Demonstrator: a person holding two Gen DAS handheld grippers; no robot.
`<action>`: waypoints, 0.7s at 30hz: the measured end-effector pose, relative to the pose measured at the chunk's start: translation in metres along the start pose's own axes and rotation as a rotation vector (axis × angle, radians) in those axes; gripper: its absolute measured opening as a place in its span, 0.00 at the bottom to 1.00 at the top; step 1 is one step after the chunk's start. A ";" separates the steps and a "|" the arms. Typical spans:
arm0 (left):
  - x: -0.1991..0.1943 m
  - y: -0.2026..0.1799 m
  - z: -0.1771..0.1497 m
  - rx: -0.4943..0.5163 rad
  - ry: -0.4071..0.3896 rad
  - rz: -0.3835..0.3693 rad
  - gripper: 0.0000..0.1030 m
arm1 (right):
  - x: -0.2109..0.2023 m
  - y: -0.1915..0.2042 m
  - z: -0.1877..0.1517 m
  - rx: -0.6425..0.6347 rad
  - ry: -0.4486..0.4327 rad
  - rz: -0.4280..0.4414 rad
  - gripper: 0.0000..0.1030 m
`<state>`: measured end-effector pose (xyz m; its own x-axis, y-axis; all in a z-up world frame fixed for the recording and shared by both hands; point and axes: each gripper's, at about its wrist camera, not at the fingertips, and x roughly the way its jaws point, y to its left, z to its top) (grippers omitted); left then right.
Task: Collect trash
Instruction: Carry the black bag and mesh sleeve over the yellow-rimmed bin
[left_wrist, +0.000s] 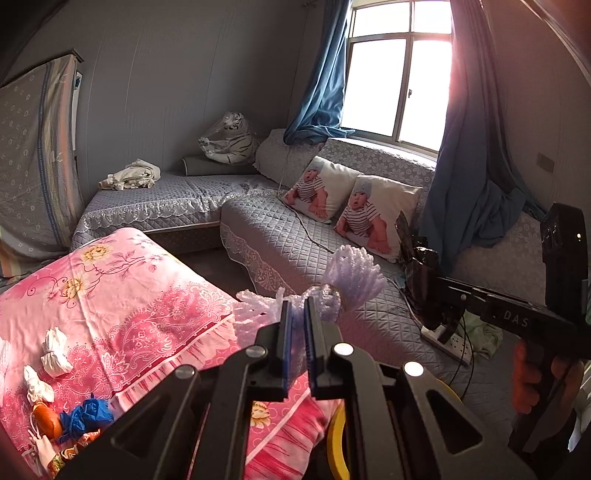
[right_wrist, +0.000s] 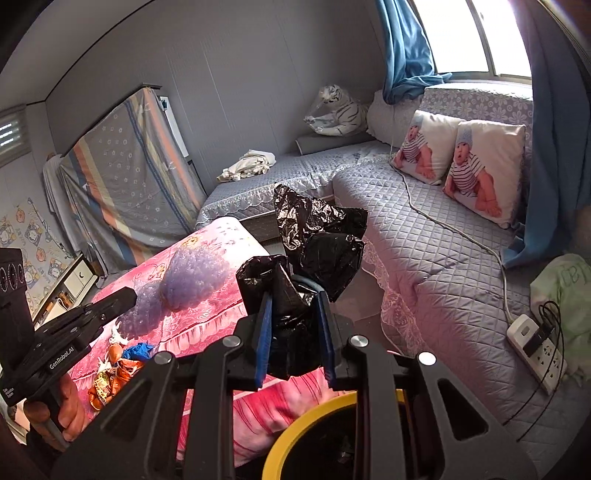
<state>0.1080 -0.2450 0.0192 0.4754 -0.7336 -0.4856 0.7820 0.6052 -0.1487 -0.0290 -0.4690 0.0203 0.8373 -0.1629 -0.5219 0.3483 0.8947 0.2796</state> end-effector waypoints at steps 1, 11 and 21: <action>0.001 -0.005 -0.001 0.010 0.003 -0.009 0.06 | -0.003 -0.005 -0.003 0.009 -0.003 -0.005 0.21; 0.009 -0.047 -0.019 0.092 0.039 -0.090 0.06 | -0.032 -0.043 -0.032 0.090 -0.006 -0.063 0.21; 0.019 -0.071 -0.040 0.151 0.090 -0.124 0.06 | -0.046 -0.073 -0.062 0.162 0.023 -0.112 0.21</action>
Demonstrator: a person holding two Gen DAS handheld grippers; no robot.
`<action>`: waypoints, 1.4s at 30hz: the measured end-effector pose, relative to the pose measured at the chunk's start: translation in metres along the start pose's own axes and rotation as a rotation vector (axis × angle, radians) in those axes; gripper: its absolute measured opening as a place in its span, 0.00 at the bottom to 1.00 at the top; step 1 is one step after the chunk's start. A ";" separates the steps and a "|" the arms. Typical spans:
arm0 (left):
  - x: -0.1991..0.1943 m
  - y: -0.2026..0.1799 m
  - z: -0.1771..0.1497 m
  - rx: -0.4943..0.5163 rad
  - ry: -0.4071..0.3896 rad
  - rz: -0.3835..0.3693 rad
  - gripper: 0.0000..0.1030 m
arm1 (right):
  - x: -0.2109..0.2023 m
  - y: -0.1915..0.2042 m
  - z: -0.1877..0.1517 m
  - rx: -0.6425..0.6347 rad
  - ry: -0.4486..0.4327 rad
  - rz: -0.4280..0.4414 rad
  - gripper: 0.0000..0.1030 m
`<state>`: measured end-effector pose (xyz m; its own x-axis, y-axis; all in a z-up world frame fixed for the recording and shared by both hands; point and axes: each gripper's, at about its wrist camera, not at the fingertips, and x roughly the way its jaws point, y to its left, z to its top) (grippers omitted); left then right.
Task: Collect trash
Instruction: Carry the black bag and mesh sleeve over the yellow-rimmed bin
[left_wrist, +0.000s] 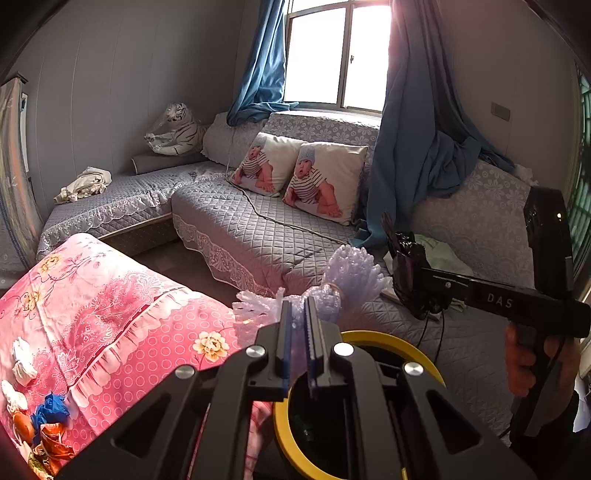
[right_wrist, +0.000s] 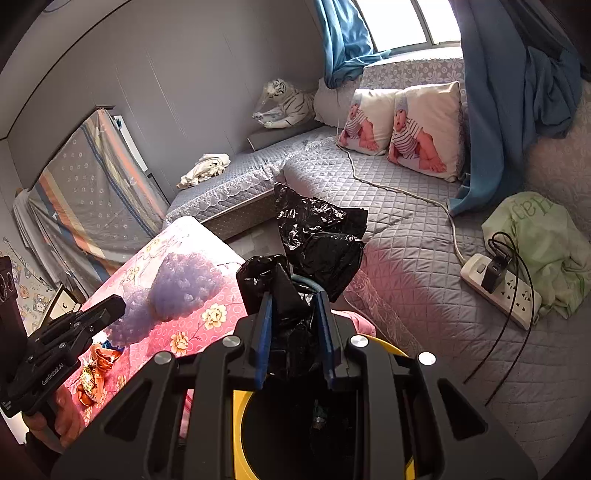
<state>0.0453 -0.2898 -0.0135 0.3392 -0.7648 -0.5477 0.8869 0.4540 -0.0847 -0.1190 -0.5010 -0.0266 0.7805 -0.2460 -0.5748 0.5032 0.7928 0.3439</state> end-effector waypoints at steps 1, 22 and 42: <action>0.003 -0.002 -0.002 0.008 0.010 0.000 0.06 | 0.000 -0.002 -0.003 0.005 0.006 -0.002 0.21; 0.061 -0.036 -0.043 0.093 0.191 -0.046 0.06 | 0.026 -0.036 -0.047 0.071 0.156 -0.054 0.21; 0.098 -0.035 -0.071 0.045 0.336 -0.082 0.06 | 0.054 -0.047 -0.072 0.092 0.264 -0.071 0.22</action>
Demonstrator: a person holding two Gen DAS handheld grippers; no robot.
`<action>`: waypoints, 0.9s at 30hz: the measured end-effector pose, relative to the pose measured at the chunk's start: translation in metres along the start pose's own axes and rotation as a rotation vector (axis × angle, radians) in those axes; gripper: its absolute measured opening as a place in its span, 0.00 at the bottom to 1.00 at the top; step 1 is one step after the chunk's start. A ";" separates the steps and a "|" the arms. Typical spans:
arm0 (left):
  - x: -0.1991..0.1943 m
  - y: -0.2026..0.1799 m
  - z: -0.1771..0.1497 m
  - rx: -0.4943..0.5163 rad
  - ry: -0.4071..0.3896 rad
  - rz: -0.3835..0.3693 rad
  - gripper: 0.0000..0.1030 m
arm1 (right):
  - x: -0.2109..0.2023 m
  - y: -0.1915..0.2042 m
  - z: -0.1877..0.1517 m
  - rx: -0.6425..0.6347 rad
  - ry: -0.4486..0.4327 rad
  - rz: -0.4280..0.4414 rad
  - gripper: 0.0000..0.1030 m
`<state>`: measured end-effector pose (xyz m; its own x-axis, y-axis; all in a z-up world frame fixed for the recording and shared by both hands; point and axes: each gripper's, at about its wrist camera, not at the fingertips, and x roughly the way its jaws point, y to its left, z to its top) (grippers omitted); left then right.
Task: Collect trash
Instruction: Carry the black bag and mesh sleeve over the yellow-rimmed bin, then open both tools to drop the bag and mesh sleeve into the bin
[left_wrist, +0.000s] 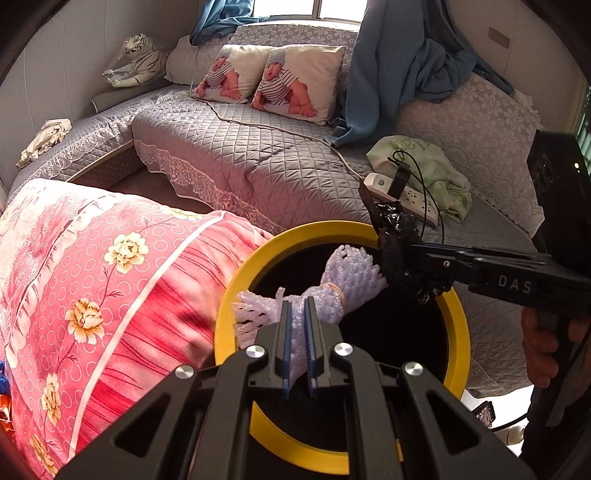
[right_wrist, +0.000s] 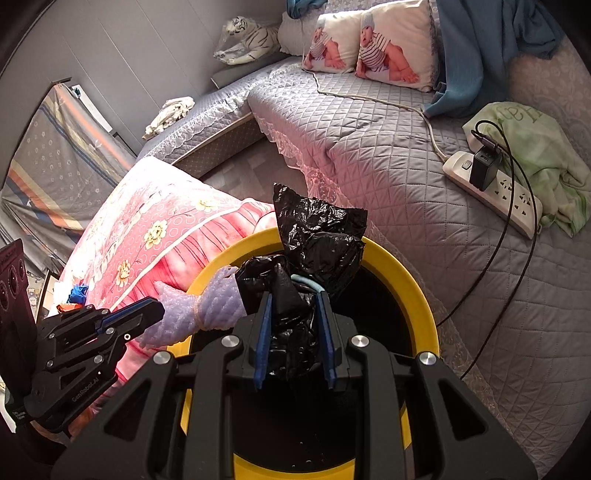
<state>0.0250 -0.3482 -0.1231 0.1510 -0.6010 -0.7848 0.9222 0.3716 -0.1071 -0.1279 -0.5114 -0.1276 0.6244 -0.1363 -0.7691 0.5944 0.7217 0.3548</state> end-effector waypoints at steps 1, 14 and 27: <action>0.000 0.000 0.000 -0.003 0.003 -0.006 0.06 | 0.000 0.000 0.000 0.001 0.001 0.001 0.22; -0.001 0.007 0.002 -0.043 0.006 -0.008 0.16 | -0.002 -0.005 0.001 0.019 -0.002 -0.001 0.31; -0.022 0.024 0.009 -0.101 -0.053 0.010 0.32 | -0.012 0.002 0.007 0.010 -0.030 0.011 0.36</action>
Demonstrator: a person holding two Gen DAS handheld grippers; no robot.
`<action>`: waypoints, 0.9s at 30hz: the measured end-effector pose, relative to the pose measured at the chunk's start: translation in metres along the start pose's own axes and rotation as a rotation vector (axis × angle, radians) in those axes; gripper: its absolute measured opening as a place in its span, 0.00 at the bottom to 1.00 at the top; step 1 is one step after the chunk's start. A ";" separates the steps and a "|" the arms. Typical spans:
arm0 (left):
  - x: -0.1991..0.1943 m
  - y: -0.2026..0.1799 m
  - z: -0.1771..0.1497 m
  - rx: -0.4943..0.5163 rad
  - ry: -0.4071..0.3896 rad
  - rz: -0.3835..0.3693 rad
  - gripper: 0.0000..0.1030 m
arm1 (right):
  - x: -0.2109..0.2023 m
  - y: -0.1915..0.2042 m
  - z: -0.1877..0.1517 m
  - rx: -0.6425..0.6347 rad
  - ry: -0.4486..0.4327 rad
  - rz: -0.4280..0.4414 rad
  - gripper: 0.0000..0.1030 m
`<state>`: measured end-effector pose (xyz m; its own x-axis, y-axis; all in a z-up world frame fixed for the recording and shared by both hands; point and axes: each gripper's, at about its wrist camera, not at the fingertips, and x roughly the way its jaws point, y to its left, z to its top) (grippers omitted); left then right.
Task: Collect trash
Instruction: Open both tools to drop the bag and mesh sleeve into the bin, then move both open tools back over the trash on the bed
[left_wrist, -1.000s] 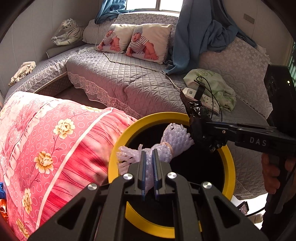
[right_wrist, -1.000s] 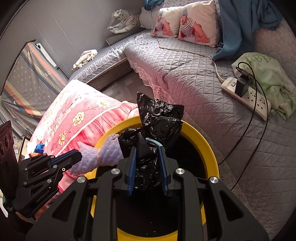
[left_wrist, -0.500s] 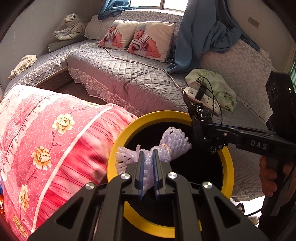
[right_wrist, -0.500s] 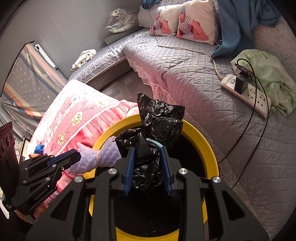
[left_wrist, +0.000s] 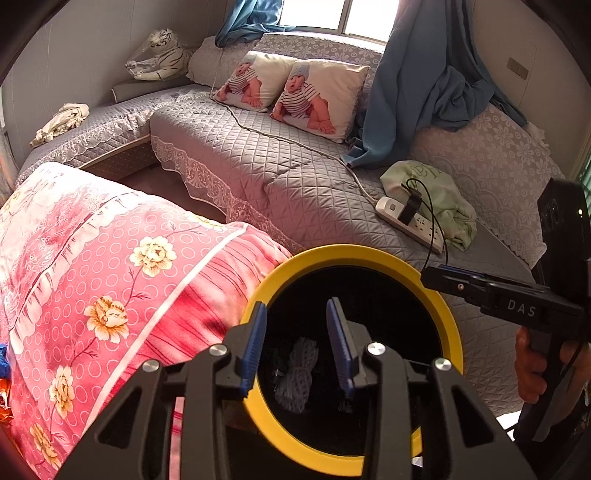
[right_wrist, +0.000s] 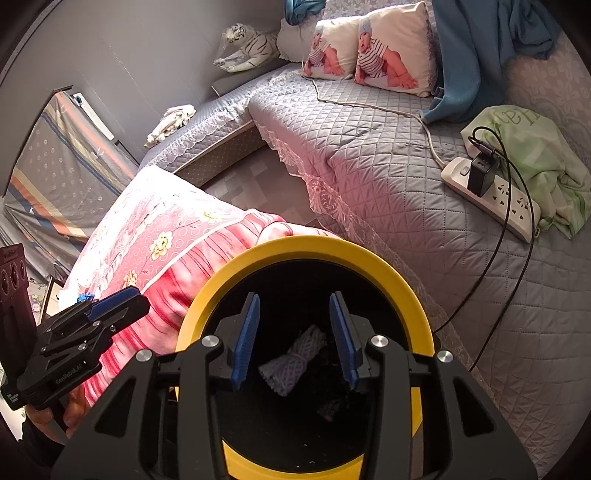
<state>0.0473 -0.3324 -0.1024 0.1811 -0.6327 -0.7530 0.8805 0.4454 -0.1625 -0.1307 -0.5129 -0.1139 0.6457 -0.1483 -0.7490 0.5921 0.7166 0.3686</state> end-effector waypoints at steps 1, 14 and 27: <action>-0.003 0.003 0.001 -0.007 -0.007 0.001 0.31 | -0.001 0.002 0.001 -0.004 -0.003 0.002 0.36; -0.061 0.055 0.020 -0.115 -0.127 0.103 0.31 | -0.003 0.076 0.025 -0.156 -0.049 0.087 0.36; -0.134 0.128 0.024 -0.253 -0.250 0.258 0.31 | 0.005 0.184 0.048 -0.340 -0.061 0.212 0.37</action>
<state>0.1461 -0.2063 -0.0067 0.5090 -0.6004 -0.6169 0.6633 0.7303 -0.1635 0.0049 -0.4140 -0.0239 0.7699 -0.0062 -0.6381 0.2565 0.9186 0.3006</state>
